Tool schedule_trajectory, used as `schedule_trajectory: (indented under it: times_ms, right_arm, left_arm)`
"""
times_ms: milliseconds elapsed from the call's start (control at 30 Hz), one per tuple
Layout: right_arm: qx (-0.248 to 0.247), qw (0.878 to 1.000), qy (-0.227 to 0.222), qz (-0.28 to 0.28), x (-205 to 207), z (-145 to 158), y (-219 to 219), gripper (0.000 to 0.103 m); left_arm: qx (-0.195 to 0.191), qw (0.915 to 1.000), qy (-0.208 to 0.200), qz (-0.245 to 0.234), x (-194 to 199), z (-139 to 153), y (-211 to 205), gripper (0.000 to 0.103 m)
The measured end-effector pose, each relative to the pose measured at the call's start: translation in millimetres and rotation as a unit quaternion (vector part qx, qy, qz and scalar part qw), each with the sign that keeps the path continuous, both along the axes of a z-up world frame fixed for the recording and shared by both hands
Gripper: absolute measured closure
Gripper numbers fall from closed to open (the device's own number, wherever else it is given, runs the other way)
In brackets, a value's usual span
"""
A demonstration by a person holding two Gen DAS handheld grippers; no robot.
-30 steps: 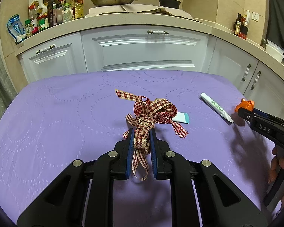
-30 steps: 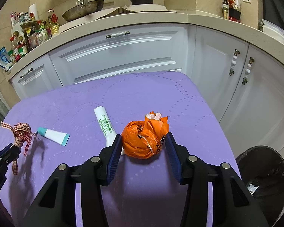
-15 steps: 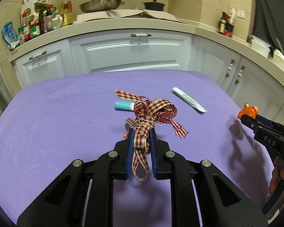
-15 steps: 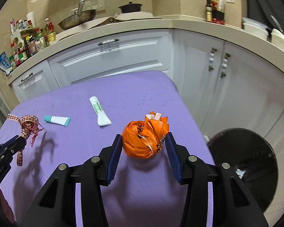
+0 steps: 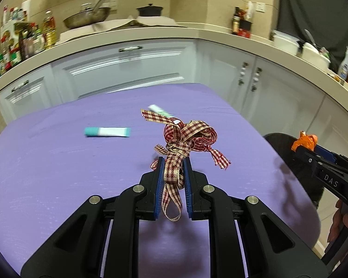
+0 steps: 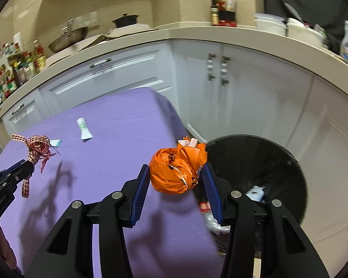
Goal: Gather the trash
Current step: 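Carry the ribbon and orange bag over the bin and open both grippers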
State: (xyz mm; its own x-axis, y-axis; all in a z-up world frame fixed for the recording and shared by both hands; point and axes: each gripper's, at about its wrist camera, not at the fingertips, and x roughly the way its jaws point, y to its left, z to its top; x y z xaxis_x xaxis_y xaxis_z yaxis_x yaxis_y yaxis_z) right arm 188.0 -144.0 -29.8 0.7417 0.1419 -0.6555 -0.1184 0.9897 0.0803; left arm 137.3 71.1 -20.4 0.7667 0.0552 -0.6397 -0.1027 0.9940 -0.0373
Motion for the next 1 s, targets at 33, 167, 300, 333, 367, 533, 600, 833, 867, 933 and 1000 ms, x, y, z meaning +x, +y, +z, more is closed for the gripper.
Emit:
schedule_trajectory:
  times_ms: [33, 167, 300, 333, 367, 533, 600, 833, 867, 933, 1000]
  right_arm:
    - [0.0, 1.0, -0.001, -0.006, -2.9, 0.2, -6.2, 0.056]
    - [0.001, 1.0, -0.004, -0.03, -12.2, 0.4, -31.9, 0.056]
    - [0.003, 0.999, -0.003, -0.05, -16.1, -1.8, -53.6, 0.056]
    - [0.003, 0.998, -0.002, -0.055, -17.2, -2.7, -58.9, 0.056]
    - [0.004, 0.998, -0.002, -0.061, -18.6, -3.6, -64.4, 0.056]
    - [0.006, 0.997, 0.0, -0.082, -23.0, -5.9, -88.1, 0.056]
    - [0.009, 0.996, 0.001, -0.089, -23.0, -6.8, -97.0, 0.056]
    - [0.016, 0.994, 0.001, -0.104, -18.7, -7.5, -116.8, 0.056]
    - [0.017, 0.994, 0.001, -0.105, -18.3, -7.9, -119.3, 0.056]
    - [0.018, 0.994, 0.001, -0.108, -18.1, -8.4, -123.4, 0.056]
    - [0.019, 0.994, 0.001, -0.111, -17.7, -9.8, -128.2, 0.056]
  left_arm:
    - [0.0, 1.0, 0.0, -0.007, 1.9, 0.1, -7.5, 0.088]
    - [-0.004, 0.9996, -0.001, -0.029, 6.4, 0.4, -30.8, 0.088]
    - [0.002, 0.9982, -0.003, -0.059, 11.9, 0.6, -63.2, 0.088]
    - [0.003, 0.9979, -0.003, -0.065, 13.6, 0.7, -69.0, 0.088]
    - [0.005, 0.9973, -0.004, -0.073, 15.4, 0.7, -77.4, 0.088]
    - [0.011, 0.9946, -0.006, -0.103, 23.4, 0.3, -110.7, 0.088]
    - [0.012, 0.9936, -0.007, -0.112, 26.8, 0.6, -121.9, 0.088]
    - [0.02, 0.99, -0.008, -0.14, 40.4, -2.5, -158.5, 0.088]
    - [0.02, 0.9895, -0.007, -0.143, 42.5, -3.6, -162.6, 0.088]
    - [0.021, 0.9887, -0.005, -0.148, 46.0, -5.4, -169.8, 0.088]
    - [0.023, 0.988, -0.005, -0.153, 49.4, -7.2, -176.8, 0.088]
